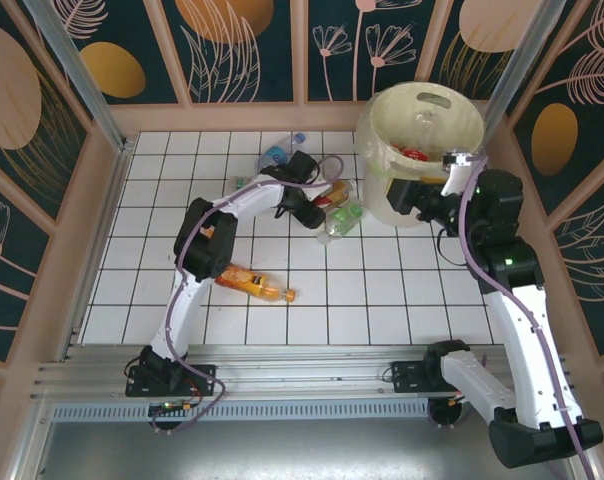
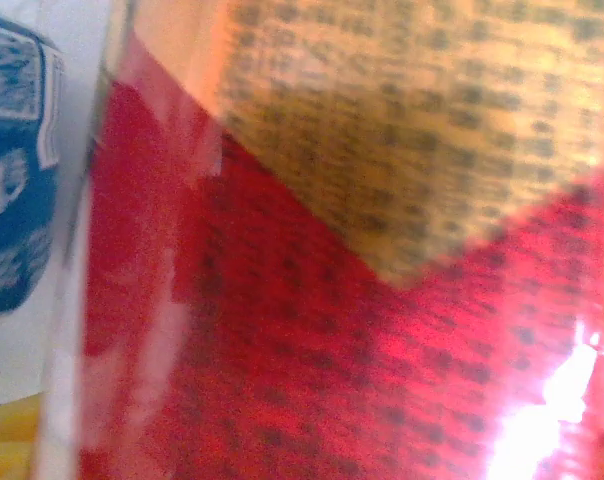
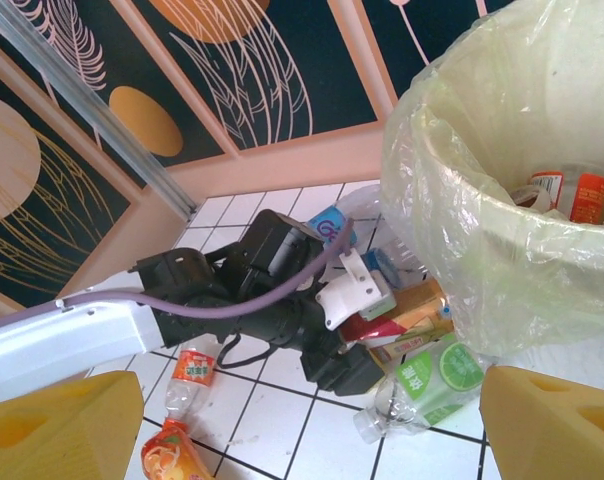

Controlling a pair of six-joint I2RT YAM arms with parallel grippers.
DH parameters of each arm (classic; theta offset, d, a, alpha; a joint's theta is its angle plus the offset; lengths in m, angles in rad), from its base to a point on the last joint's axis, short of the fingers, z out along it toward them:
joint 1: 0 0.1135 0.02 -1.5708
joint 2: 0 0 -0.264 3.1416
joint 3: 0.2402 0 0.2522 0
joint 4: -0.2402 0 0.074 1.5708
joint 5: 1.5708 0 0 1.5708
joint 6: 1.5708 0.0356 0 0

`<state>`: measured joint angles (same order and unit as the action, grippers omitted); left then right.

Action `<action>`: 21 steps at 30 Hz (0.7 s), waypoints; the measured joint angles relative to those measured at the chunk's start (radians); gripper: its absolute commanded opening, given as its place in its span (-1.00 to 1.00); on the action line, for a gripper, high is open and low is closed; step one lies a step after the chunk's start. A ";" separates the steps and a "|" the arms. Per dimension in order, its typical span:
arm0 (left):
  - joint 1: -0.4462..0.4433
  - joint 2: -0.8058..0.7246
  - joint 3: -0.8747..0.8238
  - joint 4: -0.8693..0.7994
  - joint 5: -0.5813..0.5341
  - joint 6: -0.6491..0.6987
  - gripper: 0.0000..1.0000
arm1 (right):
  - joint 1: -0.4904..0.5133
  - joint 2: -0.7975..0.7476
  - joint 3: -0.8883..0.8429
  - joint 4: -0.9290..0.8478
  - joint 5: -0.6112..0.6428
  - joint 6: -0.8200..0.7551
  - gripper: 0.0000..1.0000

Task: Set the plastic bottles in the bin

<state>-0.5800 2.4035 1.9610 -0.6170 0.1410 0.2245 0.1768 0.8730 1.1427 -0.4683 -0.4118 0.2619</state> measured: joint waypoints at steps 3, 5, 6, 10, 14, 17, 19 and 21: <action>0.001 0.000 -0.002 0.003 0.000 -0.011 0.31 | 0.000 -0.003 -0.003 -0.003 0.001 0.003 0.76; 0.001 -0.005 -0.013 0.016 0.000 -0.018 0.26 | 0.000 -0.007 -0.011 -0.003 0.002 0.003 0.76; 0.001 -0.010 -0.024 0.027 0.001 -0.021 0.18 | 0.000 -0.008 -0.016 -0.003 0.002 0.004 0.76; 0.001 -0.048 -0.089 0.066 0.015 -0.052 0.14 | 0.000 -0.008 -0.031 -0.006 0.002 0.007 0.76; 0.001 -0.114 -0.170 0.100 0.047 -0.091 0.15 | 0.000 -0.008 -0.037 -0.005 0.002 0.013 0.76; 0.001 -0.184 -0.228 0.136 0.068 -0.122 0.16 | 0.000 -0.020 -0.072 0.012 0.000 0.032 0.76; 0.001 -0.244 -0.276 0.167 0.076 -0.146 0.17 | 0.000 -0.029 -0.103 0.021 -0.002 0.047 0.75; 0.001 -0.314 -0.336 0.199 0.086 -0.172 0.17 | 0.000 -0.033 -0.132 0.033 -0.010 0.068 0.75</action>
<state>-0.5789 2.0895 1.6249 -0.4179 0.2272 0.0525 0.1768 0.8402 1.0111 -0.4351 -0.4213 0.3298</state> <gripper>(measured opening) 0.671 0.877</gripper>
